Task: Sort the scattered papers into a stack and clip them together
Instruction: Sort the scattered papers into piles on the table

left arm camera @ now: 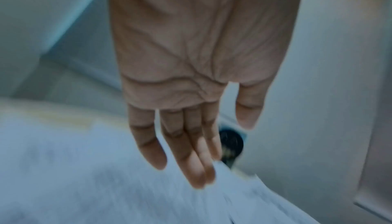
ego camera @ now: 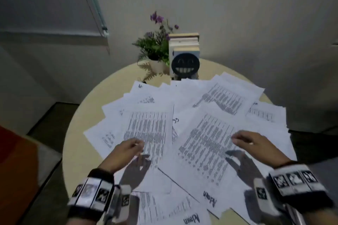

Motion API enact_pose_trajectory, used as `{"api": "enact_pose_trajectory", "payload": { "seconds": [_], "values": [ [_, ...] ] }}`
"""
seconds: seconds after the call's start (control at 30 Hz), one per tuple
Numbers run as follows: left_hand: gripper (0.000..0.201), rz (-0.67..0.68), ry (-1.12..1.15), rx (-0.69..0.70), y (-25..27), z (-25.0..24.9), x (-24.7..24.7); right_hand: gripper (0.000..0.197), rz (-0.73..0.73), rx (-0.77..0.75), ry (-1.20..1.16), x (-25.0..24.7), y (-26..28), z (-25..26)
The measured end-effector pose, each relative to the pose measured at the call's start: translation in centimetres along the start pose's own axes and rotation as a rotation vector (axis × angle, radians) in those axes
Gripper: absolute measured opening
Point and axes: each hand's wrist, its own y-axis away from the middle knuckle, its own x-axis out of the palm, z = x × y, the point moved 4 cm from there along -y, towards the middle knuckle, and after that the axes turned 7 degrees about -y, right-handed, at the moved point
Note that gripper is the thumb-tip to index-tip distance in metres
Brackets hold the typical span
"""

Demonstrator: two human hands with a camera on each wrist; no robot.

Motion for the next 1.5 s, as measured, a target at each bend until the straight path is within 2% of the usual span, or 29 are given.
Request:
{"api": "enact_pose_trajectory", "payload": {
  "seconds": [0.07, 0.1, 0.2, 0.27, 0.33, 0.4, 0.5, 0.57, 0.6, 0.63, 0.67, 0.7, 0.73, 0.8, 0.87, 0.93, 0.97, 1.07, 1.17, 1.23, 1.27, 1.33, 1.4, 1.43, 1.5],
  "values": [
    [0.014, 0.034, -0.022, -0.064, -2.9, -0.3, 2.3, 0.007, -0.027, 0.069, 0.087, 0.8, -3.5, -1.4],
    [0.016, 0.060, -0.077, -0.082, -4.4, -0.9, 3.7, 0.014, -0.030, 0.146, 0.136, 1.6, -5.0, -2.4],
    [0.034, 0.192, -0.197, -0.066, -6.9, -2.6, 8.4, 0.038, 0.019, 0.329, 0.373, 4.6, -7.0, -5.5],
    [0.028, 0.221, -0.183, -0.093, -8.0, -2.7, 10.8, 0.065, 0.129, 0.378, 0.494, 6.5, -6.6, -6.8],
    [0.019, 0.178, -0.210, -0.095, -8.4, -3.2, 12.1, 0.082, 0.176, 0.364, 0.508, 7.6, -6.4, -6.5],
    [0.017, 0.138, -0.362, -0.041, -8.5, -3.9, 12.8, 0.088, 0.163, 0.303, 0.518, 7.7, -6.3, -5.5],
    [0.016, 0.141, -0.666, 0.051, -8.3, -5.2, 12.1, 0.100, 0.008, 0.071, 0.671, 6.8, -7.1, -2.9],
    [0.012, 0.130, -0.766, 0.160, -8.2, -6.1, 11.5, 0.089, 0.001, -0.122, 0.807, 7.0, -8.1, -0.9],
    [0.007, 0.113, -0.762, 0.213, -8.2, -6.6, 11.1, 0.070, 0.056, -0.179, 0.856, 7.4, -8.4, 0.0],
    [0.008, 0.071, -0.724, 0.240, -8.3, -6.8, 10.5, 0.042, 0.094, -0.212, 0.866, 7.5, -8.9, 0.6],
    [0.018, 0.015, -0.656, 0.239, -8.6, -6.6, 9.9, 0.013, 0.134, -0.196, 0.830, 7.4, -9.2, 0.9],
    [0.025, -0.056, -0.566, 0.204, -9.0, -6.2, 9.1, 0.012, 0.133, -0.153, 0.775, 6.8, -9.4, 0.6],
    [0.029, -0.136, -0.446, 0.153, -9.4, -5.7, 8.2, 0.020, 0.093, -0.105, 0.738, 5.8, -9.5, 0.1],
    [0.031, -0.229, -0.189, 0.000, -9.9, -4.3, 7.1, 0.018, -0.142, 0.037, 0.548, 2.9, -9.5, -1.7],
    [0.035, -0.121, -0.040, -0.134, -9.7, -3.3, 7.9, 0.013, -0.345, 0.257, 0.310, 0.0, -9.0, -4.2],
    [0.034, 0.044, 0.122, -0.212, -9.3, -3.1, 9.9, 0.021, -0.409, 0.433, 0.149, -0.8, -8.3, -6.8],
    [0.030, 0.104, 0.179, -0.225, -9.0, -3.5, 10.8, 0.023, -0.416, 0.463, 0.092, -0.5, -8.1, -7.9],
    [0.028, 0.158, 0.110, -0.126, -8.3, -5.7, 13.4, 0.029, -0.421, 0.428, 0.010, 1.4, -7.5, -8.6],
    [0.022, 0.070, 0.042, 0.016, -7.1, -8.5, 14.3, 0.055, -0.447, 0.386, -0.156, 2.5, -6.6, -9.0],
    [0.022, 0.001, 0.101, 0.083, -6.4, -9.5, 13.3, 0.065, -0.483, 0.383, -0.305, 2.5, -6.4, -9.8],
    [0.021, -0.026, 0.168, 0.093, -6.2, -9.6, 12.4, 0.059, -0.487, 0.385, -0.397, 2.4, -6.3, -10.0],
    [0.020, -0.109, 0.274, 0.090, -6.2, -8.9, 10.1, 0.024, -0.407, 0.366, -0.479, 2.6, -6.2, -9.3],
    [0.012, -0.194, 0.308, 0.043, -6.5, -7.1, 7.4, 0.030, -0.309, 0.314, -0.411, 3.0, -6.3, -7.1],
    [0.016, -0.229, 0.274, 0.001, -6.9, -5.6, 6.1, 0.029, -0.289, 0.275, -0.400, 3.4, -6.5, -6.1],
    [0.039, -0.280, 0.087, -0.169, -7.8, -1.6, 3.3, 0.021, -0.269, 0.278, -0.448, 5.0, -6.7, -4.3]
  ]
}}
